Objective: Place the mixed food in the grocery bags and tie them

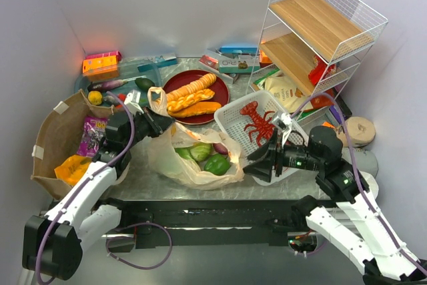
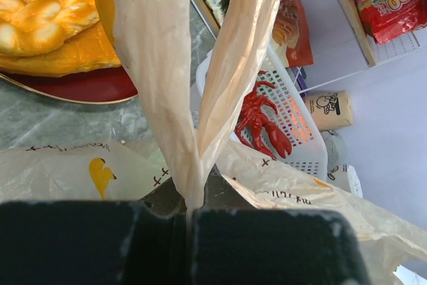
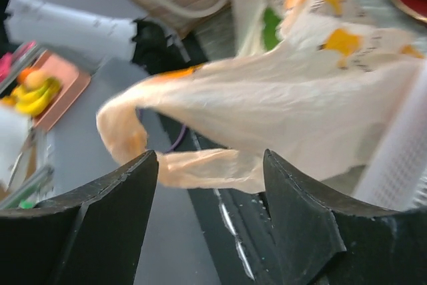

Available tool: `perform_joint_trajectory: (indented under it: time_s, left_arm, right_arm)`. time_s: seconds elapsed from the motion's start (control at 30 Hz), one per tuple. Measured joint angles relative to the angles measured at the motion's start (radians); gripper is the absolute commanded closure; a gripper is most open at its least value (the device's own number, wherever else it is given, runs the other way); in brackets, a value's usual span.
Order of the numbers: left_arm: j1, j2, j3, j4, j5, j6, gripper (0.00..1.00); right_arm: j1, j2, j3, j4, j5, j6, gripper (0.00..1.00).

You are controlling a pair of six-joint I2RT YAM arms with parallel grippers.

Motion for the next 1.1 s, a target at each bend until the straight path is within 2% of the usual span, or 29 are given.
perform_joint_trajectory:
  time_s: [0.13,0.2,0.23,0.27,0.33,0.6,0.77,0.9,1.1]
  left_arm:
    - [0.004,0.013,0.000,0.000,-0.001,0.000,0.99]
    - [0.006,0.017,0.000,0.000,-0.002,0.000,0.99]
    - [0.008,0.019,0.000,0.000,-0.002,0.000,0.99]
    - [0.009,0.021,0.000,-0.001,-0.003,0.001,0.99]
    - [0.012,0.021,0.000,-0.003,-0.003,0.002,0.99]
    - [0.017,0.024,0.000,-0.004,-0.002,0.013,0.99]
    - [0.019,0.064,0.018,-0.019,0.001,0.039,0.99]
    - [0.023,0.101,0.053,-0.045,0.001,0.064,0.99]
    - [0.037,0.172,0.095,-0.053,0.006,0.083,0.99]
  right_arm:
    - [0.012,-0.032,-0.052,0.039,-0.074,0.002,0.33]
    - [0.014,-0.042,-0.056,0.054,-0.102,-0.002,0.30]
    - [0.015,-0.045,-0.057,0.055,-0.110,-0.008,0.25]
    - [0.016,-0.051,-0.057,0.056,-0.114,-0.017,0.07]
    - [0.016,-0.066,-0.057,0.052,-0.119,-0.033,0.01]
    - [0.017,-0.111,-0.057,0.064,-0.064,-0.193,0.00]
    - [0.018,-0.100,-0.057,0.142,0.000,-0.348,0.00]
    - [0.018,-0.059,-0.057,0.259,-0.021,-0.419,0.00]
    - [0.021,0.067,-0.035,0.405,-0.134,-0.460,0.01]
